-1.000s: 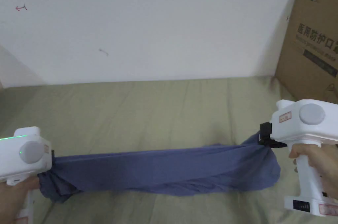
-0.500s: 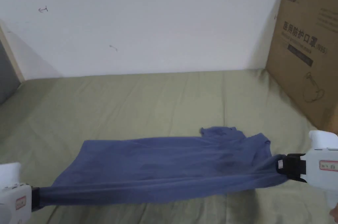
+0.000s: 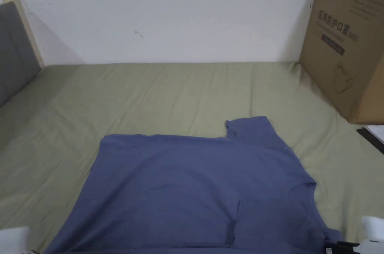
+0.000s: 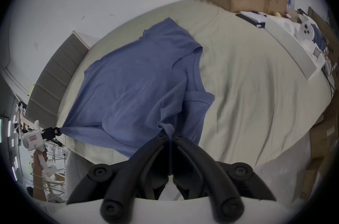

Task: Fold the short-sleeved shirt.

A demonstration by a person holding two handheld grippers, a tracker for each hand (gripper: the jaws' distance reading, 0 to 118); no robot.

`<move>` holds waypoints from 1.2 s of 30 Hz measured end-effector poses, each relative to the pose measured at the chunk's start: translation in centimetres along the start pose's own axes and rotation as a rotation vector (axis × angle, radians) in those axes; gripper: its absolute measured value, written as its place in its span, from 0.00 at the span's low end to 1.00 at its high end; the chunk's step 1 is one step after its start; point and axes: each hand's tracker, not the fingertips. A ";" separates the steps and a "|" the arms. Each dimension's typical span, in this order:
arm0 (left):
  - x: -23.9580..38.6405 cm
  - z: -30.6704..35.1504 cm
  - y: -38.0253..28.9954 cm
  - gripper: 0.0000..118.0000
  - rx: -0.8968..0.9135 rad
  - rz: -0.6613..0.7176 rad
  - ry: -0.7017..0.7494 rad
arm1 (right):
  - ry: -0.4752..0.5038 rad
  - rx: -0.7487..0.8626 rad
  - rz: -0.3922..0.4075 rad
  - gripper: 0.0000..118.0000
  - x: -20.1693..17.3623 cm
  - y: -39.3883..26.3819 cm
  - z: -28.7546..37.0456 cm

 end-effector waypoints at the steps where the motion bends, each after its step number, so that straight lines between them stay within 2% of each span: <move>1: -0.3 -0.2 -0.2 0.01 -0.004 0.044 -0.017 | -0.008 -0.003 0.002 0.00 0.2 -0.3 -0.3; 3: -0.5 -0.4 -0.6 0.01 -0.013 0.078 -0.028 | -0.011 -0.006 -0.013 0.01 0.4 -0.6 -0.7; 4: -0.6 -0.4 -0.7 0.07 -0.013 0.074 -0.019 | -0.001 -0.010 -0.010 0.01 0.4 -0.5 -0.9; 5: -0.5 -0.5 -0.7 0.19 -0.015 0.075 -0.014 | -0.013 -0.003 -0.004 0.02 0.2 -0.5 -1.1; 6: -0.5 -0.4 -0.7 0.37 -0.020 0.072 -0.009 | -0.028 0.002 0.001 0.06 -0.1 -0.5 -1.1; 7: -0.3 -0.4 -0.8 0.59 -0.021 0.071 -0.012 | -0.033 -0.004 0.008 0.20 -0.3 -0.3 -1.2; 8: -0.4 0.0 -0.8 0.68 -0.021 0.070 -0.026 | -0.057 -0.016 0.016 0.30 -0.5 -0.1 -1.2; 13: -0.6 3.1 -0.5 0.69 0.042 0.059 -0.060 | -0.086 0.026 0.052 0.31 -1.1 0.0 0.7; 16: -0.8 5.9 -0.5 0.67 0.117 0.065 -0.091 | -0.082 0.060 0.056 0.29 -1.5 -0.5 2.7; 17: -0.8 6.8 -0.5 0.62 0.141 0.069 -0.096 | -0.064 0.078 0.062 0.22 -1.7 -0.8 3.3; 18: -0.9 7.6 -0.7 0.52 0.145 0.067 -0.093 | -0.048 0.089 0.074 0.11 -2.1 -1.2 4.1; 19: -0.9 8.4 -1.1 0.33 0.181 0.070 -0.085 | -0.047 0.097 0.084 0.00 -2.5 -1.7 4.8; 20: -0.9 8.9 -1.5 0.18 0.186 0.060 -0.080 | -0.053 0.112 0.086 0.00 -3.0 -2.2 5.2; 21: -0.8 9.3 -1.9 0.08 0.183 0.055 -0.074 | -0.055 0.125 0.086 0.00 -3.3 -2.6 5.6; 22: -0.9 9.4 -2.3 0.02 0.182 0.052 -0.075 | -0.051 0.124 0.090 0.00 -3.7 -3.0 5.9; 28: -2.0 8.3 -4.2 0.00 0.149 0.090 -0.106 | -0.021 0.137 0.091 0.00 -5.7 -4.6 5.6; 30: -1.8 7.6 -4.0 0.00 0.126 0.079 -0.072 | -0.021 0.129 0.083 0.00 -5.8 -4.5 5.1; 31: -1.9 7.4 -4.0 0.12 0.129 0.058 -0.058 | -0.019 0.122 0.072 0.00 -5.7 -4.5 4.8; 32: -1.9 7.0 -4.0 0.34 0.142 0.051 -0.063 | -0.017 0.120 0.056 0.00 -5.6 -4.5 4.7; 34: -1.5 5.5 -3.6 0.87 0.146 0.030 -0.062 | -0.004 0.106 0.032 0.00 -5.2 -4.3 4.2; 36: -1.5 3.9 -3.4 0.89 0.140 0.007 -0.074 | -0.011 0.100 0.014 0.00 -5.0 -4.4 3.8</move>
